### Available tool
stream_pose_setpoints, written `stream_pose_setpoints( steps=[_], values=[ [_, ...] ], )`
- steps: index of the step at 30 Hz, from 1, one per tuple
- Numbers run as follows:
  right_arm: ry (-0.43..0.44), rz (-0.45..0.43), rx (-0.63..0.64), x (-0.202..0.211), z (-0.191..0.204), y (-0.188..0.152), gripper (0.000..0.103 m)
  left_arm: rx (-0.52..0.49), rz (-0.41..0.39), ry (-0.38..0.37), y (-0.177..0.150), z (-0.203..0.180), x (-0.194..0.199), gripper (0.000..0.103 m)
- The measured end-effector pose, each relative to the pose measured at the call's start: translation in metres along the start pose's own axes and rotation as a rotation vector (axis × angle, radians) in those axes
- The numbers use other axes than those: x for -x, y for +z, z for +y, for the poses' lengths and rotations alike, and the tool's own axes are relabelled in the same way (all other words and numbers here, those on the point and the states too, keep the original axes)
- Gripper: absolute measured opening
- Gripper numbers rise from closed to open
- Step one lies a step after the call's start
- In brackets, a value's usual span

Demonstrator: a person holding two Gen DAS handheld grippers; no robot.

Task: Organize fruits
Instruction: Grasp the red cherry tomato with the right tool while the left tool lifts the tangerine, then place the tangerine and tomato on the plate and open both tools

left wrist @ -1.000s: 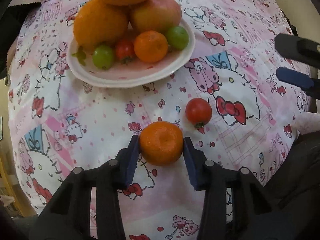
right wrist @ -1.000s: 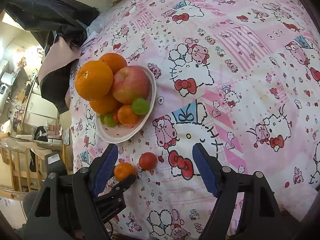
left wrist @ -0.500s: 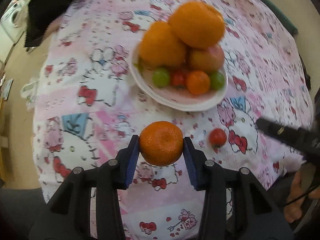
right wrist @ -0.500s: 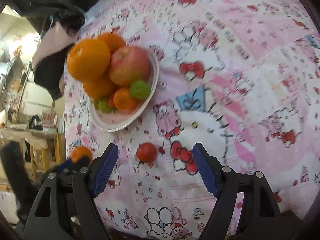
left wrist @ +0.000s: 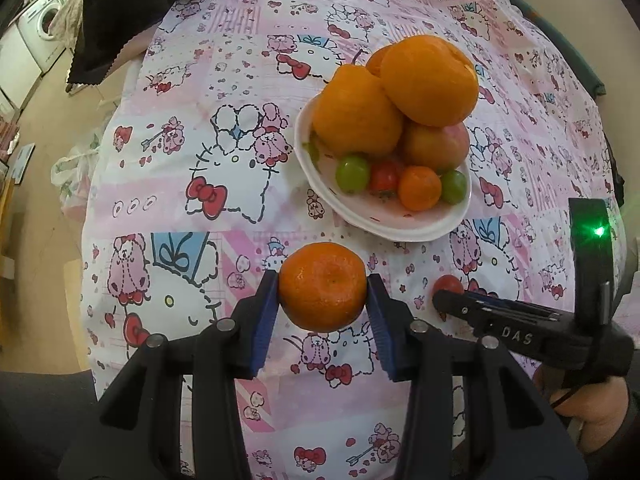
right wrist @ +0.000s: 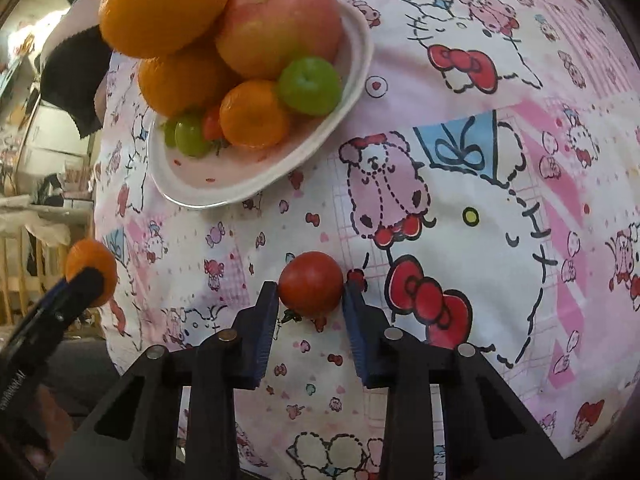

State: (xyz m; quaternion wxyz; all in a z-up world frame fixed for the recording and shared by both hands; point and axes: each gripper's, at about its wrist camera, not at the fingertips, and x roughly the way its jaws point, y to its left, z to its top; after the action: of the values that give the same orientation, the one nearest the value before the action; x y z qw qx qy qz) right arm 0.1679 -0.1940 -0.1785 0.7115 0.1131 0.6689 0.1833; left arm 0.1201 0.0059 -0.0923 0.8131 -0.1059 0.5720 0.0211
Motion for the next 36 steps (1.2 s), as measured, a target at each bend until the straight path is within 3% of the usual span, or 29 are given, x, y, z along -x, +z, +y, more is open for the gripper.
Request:
stream_pose_setpoints(
  steps=[3, 10, 15, 20, 25, 33, 36],
  values=[
    [0.002, -0.036, 0.009, 0.008, 0.001, 0.001, 0.034, -0.007, -0.008, 0.007, 0.001, -0.002, 0.001, 0.039],
    [0.132, -0.171, -0.01, 0.05, 0.004, 0.009, 0.034, -0.047, -0.066, 0.003, 0.009, -0.009, 0.007, 0.039],
    [0.198, -0.25, -0.03, 0.072, 0.006, 0.019, 0.034, -0.105, -0.094, -0.059, 0.022, -0.024, -0.009, 0.039],
    [0.214, -0.251, -0.06, 0.071, 0.0, 0.022, 0.034, -0.136, -0.057, -0.095, 0.031, -0.039, -0.034, 0.039],
    [0.212, -0.246, -0.065, 0.072, -0.006, 0.02, 0.034, -0.151, -0.021, -0.078, 0.037, -0.051, -0.058, 0.039],
    [0.205, -0.245, -0.055, 0.07, -0.002, 0.022, 0.034, -0.159, -0.038, -0.077, 0.038, -0.051, -0.072, 0.041],
    [0.205, -0.24, -0.06, 0.068, 0.0, 0.024, 0.034, -0.139, -0.025, -0.076, 0.038, -0.048, -0.07, 0.051]
  ],
)
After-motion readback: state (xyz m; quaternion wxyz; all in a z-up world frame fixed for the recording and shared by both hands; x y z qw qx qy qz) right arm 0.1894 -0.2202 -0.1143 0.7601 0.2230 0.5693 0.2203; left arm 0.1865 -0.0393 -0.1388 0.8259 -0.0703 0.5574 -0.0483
